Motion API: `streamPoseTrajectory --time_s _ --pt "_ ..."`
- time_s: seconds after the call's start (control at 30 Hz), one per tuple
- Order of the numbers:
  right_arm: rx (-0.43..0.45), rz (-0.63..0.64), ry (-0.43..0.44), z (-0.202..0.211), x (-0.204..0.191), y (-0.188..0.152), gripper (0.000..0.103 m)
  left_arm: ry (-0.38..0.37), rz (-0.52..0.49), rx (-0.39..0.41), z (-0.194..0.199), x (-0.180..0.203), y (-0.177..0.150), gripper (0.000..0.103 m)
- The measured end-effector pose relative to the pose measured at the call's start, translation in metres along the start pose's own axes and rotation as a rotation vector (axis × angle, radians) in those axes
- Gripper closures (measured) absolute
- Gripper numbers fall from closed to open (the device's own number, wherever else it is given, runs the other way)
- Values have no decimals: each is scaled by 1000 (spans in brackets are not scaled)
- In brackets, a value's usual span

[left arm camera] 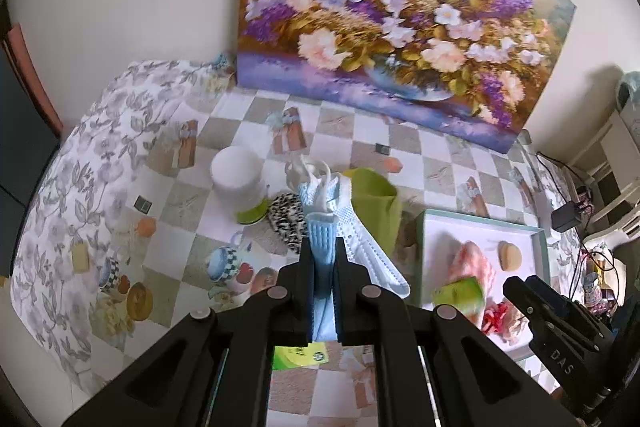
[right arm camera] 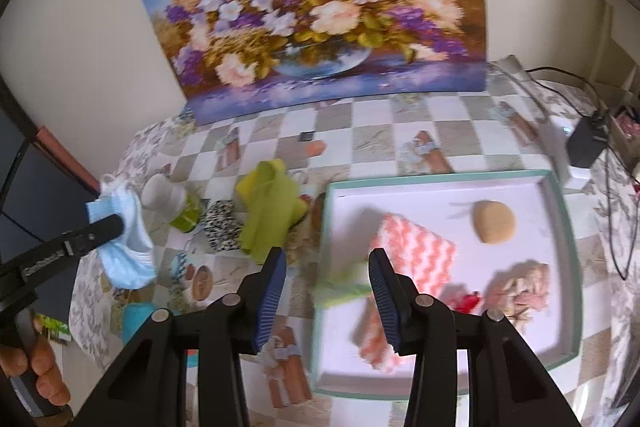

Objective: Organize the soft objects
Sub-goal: 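Carry the face mask and tissue pack over the tray with both tools, then open both tools to release the face mask and tissue pack into the tray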

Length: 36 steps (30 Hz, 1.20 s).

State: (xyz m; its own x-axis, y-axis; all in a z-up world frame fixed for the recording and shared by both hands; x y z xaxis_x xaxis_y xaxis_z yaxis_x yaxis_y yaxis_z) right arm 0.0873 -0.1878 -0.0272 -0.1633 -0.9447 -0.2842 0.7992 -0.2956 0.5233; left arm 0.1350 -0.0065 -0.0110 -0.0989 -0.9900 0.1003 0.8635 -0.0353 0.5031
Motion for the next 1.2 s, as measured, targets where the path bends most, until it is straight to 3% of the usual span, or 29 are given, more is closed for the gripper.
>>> streamPoseTrajectory --time_s 0.1,0.3,0.5,0.73,1.0,1.2 --pt "1 -24 -5 2 14 0 65 -1 -24 6 1 15 -2 96" --pt "-4 -87 -6 3 43 -3 65 -31 -81 2 -1 53 -15 96" --pt "-9 -134 -27 7 71 -5 65 -66 -145 -49 -25 95 -42 96" --pt "-61 -183 -88 -4 103 -16 65 -52 -228 -85 -61 130 -56 96" --pt "-88 -203 -107 -14 119 -23 65 -21 -287 -99 -105 149 -55 96" --pt "-101 -199 -108 -23 120 -24 65 -22 -257 -151 -135 146 -63 96"
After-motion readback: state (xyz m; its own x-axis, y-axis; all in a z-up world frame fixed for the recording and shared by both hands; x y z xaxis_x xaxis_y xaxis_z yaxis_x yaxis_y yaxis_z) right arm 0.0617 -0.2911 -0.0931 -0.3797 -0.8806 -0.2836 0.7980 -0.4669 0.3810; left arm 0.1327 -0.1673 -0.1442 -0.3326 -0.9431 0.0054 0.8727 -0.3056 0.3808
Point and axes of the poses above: each gripper's, at about its wrist camera, not at the fingertips, and z roughly against the way its jaws point, x to its right, y to its top, the point moved 10 cm from there along -z, roughly the way its jaws point, and after that the axes turned 2 degrees about y, right-handed, at the moved point
